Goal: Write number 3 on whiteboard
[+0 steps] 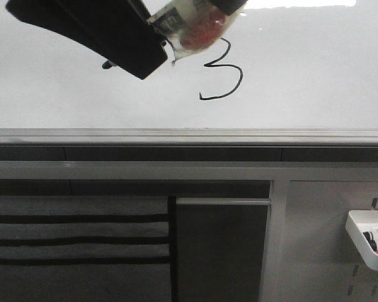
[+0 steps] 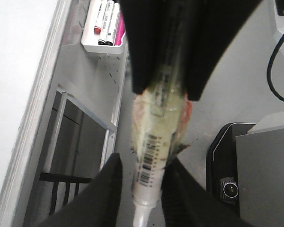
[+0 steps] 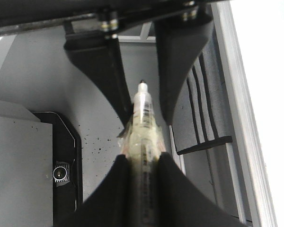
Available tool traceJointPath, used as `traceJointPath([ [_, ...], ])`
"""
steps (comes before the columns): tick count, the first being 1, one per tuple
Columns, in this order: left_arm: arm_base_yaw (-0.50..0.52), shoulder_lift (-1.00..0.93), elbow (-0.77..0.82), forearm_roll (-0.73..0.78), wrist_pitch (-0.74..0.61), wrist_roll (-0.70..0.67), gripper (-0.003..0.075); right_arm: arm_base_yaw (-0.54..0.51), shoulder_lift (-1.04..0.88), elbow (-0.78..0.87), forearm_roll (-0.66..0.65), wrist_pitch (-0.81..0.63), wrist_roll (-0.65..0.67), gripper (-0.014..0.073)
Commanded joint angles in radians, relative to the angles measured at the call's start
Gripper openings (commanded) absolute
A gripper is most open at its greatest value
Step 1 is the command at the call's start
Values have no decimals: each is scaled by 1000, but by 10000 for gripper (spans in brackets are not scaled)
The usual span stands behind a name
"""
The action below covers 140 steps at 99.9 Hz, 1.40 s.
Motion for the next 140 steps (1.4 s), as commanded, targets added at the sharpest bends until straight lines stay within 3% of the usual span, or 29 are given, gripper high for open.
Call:
traceJointPath([
  [1, -8, -23, -34, -38, -32, 1, 107, 1, -27, -34, 26, -13, -11, 6],
  [23, -8, -23, -34, -38, -31, 1, 24, 1, -27, -34, 26, -4, -11, 36],
  [28, -6, -23, -34, -38, -28, 1, 9, -1, -27, -34, 26, -3, -5, 105],
  [39, -4, -23, -34, -38, -28, 1, -18, -14, -27, -36, 26, -18, 45, 346],
  [48, 0, -23, -34, -29, -28, -3, -18, -44, -34, -42, 26, -8, 68, 438],
  [65, 98, -23, -15, 25, -90, -94, -18, -194, -115, -45, 1, -24, 203, 444],
  [80, 273, -23, 66, -1, -383, -271, -18, -348, -191, -45, 0, -10, 283, 444],
  [87, 344, -20, 113, -91, -542, -349, -18, -385, -216, -36, 0, -9, 283, 444],
  [101, 416, 9, 160, -328, -759, -352, -18, -395, -228, -36, 4, 6, 286, 444],
  [140, 425, 123, 133, -362, -832, -352, -18, -395, -228, 4, 11, 11, 286, 444],
])
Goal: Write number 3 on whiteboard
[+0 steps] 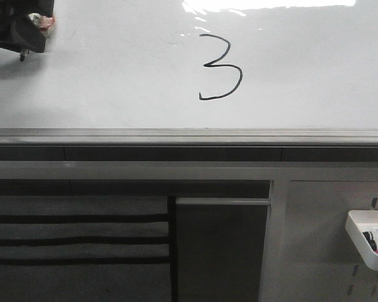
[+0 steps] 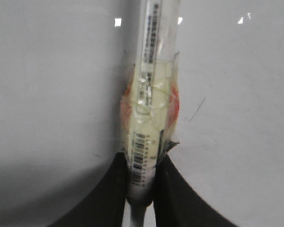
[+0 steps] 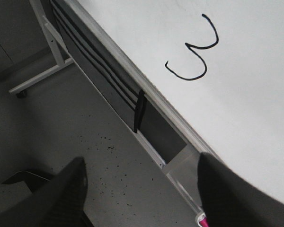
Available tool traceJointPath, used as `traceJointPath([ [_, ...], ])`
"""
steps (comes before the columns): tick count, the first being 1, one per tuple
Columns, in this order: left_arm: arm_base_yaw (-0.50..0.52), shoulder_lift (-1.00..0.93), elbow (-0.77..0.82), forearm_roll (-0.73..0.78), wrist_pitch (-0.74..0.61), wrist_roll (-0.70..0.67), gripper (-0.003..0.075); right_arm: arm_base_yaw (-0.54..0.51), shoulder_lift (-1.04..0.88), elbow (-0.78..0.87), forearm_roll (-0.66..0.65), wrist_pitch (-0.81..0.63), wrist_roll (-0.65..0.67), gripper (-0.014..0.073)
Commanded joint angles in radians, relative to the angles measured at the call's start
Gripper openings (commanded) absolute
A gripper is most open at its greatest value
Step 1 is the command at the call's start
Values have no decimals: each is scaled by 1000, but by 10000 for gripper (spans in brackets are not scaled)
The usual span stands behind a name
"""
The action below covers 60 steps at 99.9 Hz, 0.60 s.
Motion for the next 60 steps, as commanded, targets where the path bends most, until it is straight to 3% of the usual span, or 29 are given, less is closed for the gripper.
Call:
traceJointPath([
  [1, 2, -15, -36, -18, -55, -9, -18, -7, -17, -13, 27, -45, 1, 444],
  [30, 2, 10, -36, -23, -55, -9, 0, -7, -17, 0, 27, -56, 1, 444],
  [37, 2, 10, -36, -23, -52, -9, 78, -7, -17, 0, 27, -58, 1, 444],
  [54, 2, 1, -36, -1, -50, -5, 385, -9, -17, 0, 20, -56, 8, 444],
  [60, 2, -17, -36, 56, -45, -5, 435, -14, -26, 0, -15, -56, 59, 444],
])
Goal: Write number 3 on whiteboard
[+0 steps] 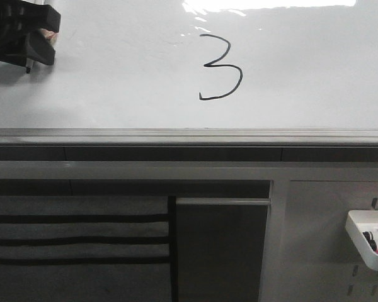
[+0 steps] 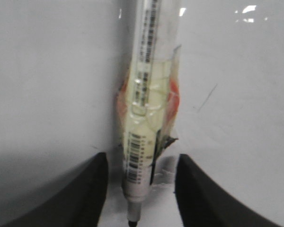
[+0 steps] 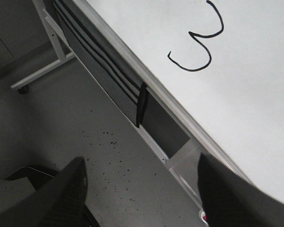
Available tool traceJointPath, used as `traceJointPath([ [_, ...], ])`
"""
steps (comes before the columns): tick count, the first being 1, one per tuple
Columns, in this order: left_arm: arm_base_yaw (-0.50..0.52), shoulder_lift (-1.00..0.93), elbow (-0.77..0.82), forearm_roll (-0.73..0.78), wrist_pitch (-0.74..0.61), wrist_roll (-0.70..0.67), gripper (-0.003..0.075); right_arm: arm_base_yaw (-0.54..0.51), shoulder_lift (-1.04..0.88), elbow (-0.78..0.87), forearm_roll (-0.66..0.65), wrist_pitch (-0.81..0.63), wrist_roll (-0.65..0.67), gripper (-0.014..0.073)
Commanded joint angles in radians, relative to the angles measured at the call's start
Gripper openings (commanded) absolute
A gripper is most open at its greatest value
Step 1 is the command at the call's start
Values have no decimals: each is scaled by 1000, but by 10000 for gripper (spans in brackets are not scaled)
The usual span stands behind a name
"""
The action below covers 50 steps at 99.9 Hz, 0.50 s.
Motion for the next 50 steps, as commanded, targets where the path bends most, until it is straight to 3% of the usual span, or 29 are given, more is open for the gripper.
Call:
traceJointPath([
  [1, 2, -55, -34, 58, -35, -5, 440, -8, -28, -26, -28, -51, 67, 444],
  [24, 2, -281, -34, 265, 156, -5, 444, -8, -112, -26, -269, -7, 465, 425],
  [35, 3, -420, -34, 363, 330, -36, 443, -8, -168, -10, -336, 17, 631, 328],
  [50, 3, -621, -7, 562, 469, -277, 442, -8, -291, 116, -342, -82, 675, 165],
])
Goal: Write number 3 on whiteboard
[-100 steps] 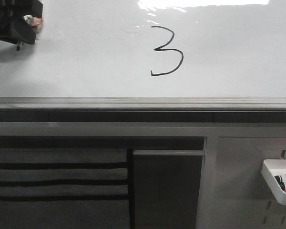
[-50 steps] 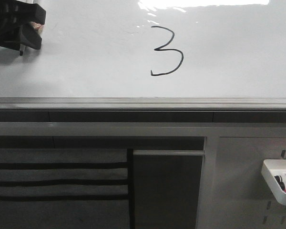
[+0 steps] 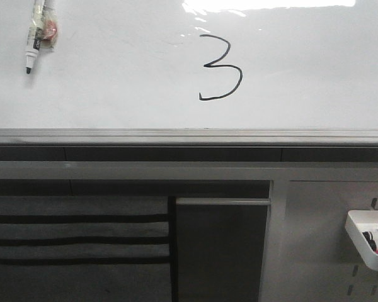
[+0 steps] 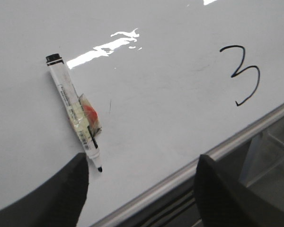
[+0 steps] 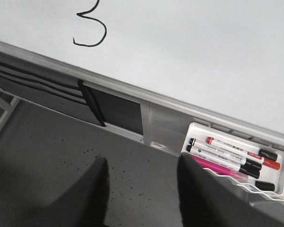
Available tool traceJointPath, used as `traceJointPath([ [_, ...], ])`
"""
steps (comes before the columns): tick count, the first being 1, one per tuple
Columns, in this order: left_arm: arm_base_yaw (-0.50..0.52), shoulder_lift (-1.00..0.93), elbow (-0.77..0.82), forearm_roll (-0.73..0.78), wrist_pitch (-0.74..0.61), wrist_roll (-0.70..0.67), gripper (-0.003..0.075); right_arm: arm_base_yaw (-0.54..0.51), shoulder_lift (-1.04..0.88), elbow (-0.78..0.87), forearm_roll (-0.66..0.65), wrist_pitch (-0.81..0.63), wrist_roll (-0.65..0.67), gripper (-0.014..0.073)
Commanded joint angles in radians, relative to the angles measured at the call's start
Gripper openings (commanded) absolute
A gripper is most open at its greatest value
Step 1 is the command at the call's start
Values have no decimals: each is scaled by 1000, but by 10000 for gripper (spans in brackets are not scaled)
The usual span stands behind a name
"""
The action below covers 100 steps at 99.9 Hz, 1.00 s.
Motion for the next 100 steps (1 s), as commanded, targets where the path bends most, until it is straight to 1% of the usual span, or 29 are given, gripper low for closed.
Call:
traceJointPath([
  [1, 3, -119, -2, 118, 29, -153, 442, -8, -79, 55, -13, -119, 43, 151],
  [7, 3, -200, 32, 190, 34, -248, 440, -8, -130, 119, -13, -182, 47, 95],
  [13, 3, -269, 80, 249, 31, -309, 430, -8, -187, 190, -13, -248, 51, 36],
  [20, 3, -349, 138, 280, 17, -348, 382, -8, -247, 263, -13, -310, 53, -31],
  [24, 3, -391, 166, 279, 5, -350, 335, -8, -274, 301, -14, -335, 53, -65],
  [27, 3, -416, 193, 279, 1, -350, 296, -8, -298, 324, -14, -358, 53, -75],
  [34, 3, -468, 237, 279, -5, -350, 183, -8, -337, 374, -14, -392, 53, -74],
  [37, 3, -489, 252, 279, -6, -350, 120, -8, -348, 390, -14, -392, 53, -74],
  [39, 3, -496, 262, 279, -8, -350, 95, -8, -355, 401, -14, -394, 53, -74],
  [45, 3, -522, 284, 279, -18, -350, -17, -8, -365, 432, -14, -401, 53, -74],
  [53, 3, -537, 299, 282, -40, -356, -18, -8, -367, 453, -14, -372, 53, -74],
  [68, 3, -539, 301, 295, -76, -476, -18, -8, -367, 471, -14, -333, 53, -74],
  [75, 3, -539, 307, 290, -81, -508, -18, -8, -367, 471, -14, -323, 53, -74],
  [79, 3, -539, 307, 269, -79, -511, -18, -8, -367, 471, -14, -322, 53, -74],
  [100, 3, -539, 307, 269, -81, -511, -18, -8, -367, 471, -14, -322, 53, -74],
])
